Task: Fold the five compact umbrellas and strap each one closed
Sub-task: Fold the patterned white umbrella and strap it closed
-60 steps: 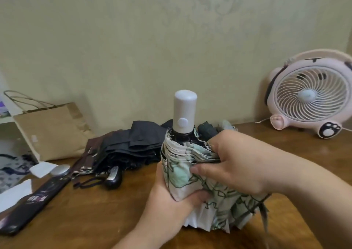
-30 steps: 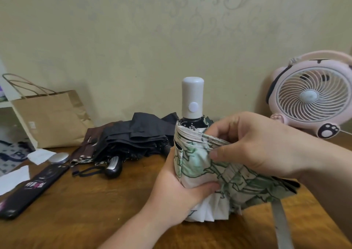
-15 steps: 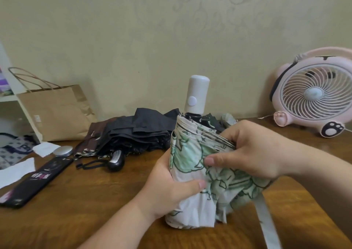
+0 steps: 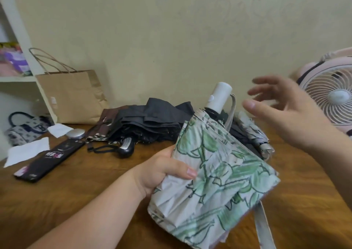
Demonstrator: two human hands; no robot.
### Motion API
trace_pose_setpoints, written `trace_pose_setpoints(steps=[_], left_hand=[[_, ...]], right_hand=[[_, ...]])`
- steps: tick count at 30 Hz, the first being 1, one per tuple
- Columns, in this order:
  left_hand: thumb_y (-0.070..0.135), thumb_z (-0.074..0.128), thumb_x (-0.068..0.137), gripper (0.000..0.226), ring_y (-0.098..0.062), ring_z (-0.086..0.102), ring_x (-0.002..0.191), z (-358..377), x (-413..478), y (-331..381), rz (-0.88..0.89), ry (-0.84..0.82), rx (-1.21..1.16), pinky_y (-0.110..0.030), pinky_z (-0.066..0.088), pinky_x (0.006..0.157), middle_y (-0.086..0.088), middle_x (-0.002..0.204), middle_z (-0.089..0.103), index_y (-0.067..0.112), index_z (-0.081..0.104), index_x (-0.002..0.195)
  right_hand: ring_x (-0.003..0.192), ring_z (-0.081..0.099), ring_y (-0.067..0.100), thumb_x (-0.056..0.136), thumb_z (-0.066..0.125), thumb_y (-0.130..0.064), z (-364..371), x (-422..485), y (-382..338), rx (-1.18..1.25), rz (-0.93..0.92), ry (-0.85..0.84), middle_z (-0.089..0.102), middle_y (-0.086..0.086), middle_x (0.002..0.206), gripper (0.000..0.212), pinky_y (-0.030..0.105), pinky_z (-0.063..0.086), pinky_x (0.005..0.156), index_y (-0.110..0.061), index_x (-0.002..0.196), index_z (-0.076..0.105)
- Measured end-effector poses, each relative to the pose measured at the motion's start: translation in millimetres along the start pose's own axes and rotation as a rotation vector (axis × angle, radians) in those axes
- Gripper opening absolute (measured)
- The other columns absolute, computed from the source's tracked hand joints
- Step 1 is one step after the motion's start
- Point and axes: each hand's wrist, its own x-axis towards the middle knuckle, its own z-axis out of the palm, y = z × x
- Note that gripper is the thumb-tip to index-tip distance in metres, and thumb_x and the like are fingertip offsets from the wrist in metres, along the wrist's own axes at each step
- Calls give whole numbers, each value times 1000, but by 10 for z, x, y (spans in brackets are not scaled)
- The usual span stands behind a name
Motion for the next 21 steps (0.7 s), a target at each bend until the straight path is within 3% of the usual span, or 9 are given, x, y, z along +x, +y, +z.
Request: trace_pose_setpoints(steps=[3,6,8,10,11,12,15,18,21], left_hand=[[-4,55,79,71,-45,49,126,-23,-40,67,-101,-61,-15,-56,40,110,-31,141,48,-4,41,148],[-4,55,79,71,-42,54,123,-53,-115,179,-188,-145,-26,-53,44,109,-28,140,50,-1,42,148],[-1,66,78,77,-40,55,122,-63,-161,258,-240,-213,-47,-50,47,106,-28,140,48,-3,38,150],[3,67,80,75,-38,57,122,-45,-175,324,-319,-310,-70,-48,48,105,-26,139,52,-3,38,149],[1,63,82,70,-39,57,123,-16,-172,357,-350,-347,-44,-49,46,107,-26,139,53,-2,40,149],[-2,58,85,66,-40,55,126,6,-164,385,-369,-353,29,-53,41,111,-26,141,52,-2,41,148],[-5,59,93,53,-43,54,131,56,-128,493,-355,-187,445,-61,35,116,-22,145,56,2,49,144],[15,84,84,49,-18,69,116,175,-128,620,-333,39,922,-45,51,106,6,125,72,24,64,127],[38,90,72,44,-1,65,95,317,-112,586,-285,252,1351,-30,55,91,20,105,70,39,61,105]], right_hand=[[143,40,20,75,69,-36,-51,117,-71,-456,-483,-112,42,3,155,85,46,35,116,-28,152,36],[153,24,25,69,79,-28,-26,226,-170,-881,-676,-327,26,6,166,102,47,16,125,-31,158,29],[145,41,33,78,76,-35,108,235,-128,-1022,-813,-328,42,13,157,82,55,28,120,-20,152,44],[100,67,37,85,65,-22,242,208,-61,-990,-953,-222,69,16,112,41,52,54,86,-6,122,66],[72,64,35,82,59,-14,270,198,-71,-971,-953,-187,66,14,85,22,43,52,60,-5,100,67],[54,53,33,77,53,-9,277,192,-94,-974,-913,-196,56,11,66,9,33,39,44,-6,83,60],[41,41,27,63,55,-2,301,182,-221,-1078,-700,-325,42,3,53,16,21,17,45,-12,69,45],[59,53,27,84,54,-16,363,80,-293,-1307,-454,-489,50,-4,66,9,28,30,48,-22,85,47],[64,52,25,87,51,-19,365,23,-415,-1275,-308,-567,46,-4,70,5,30,39,54,-23,86,48]])
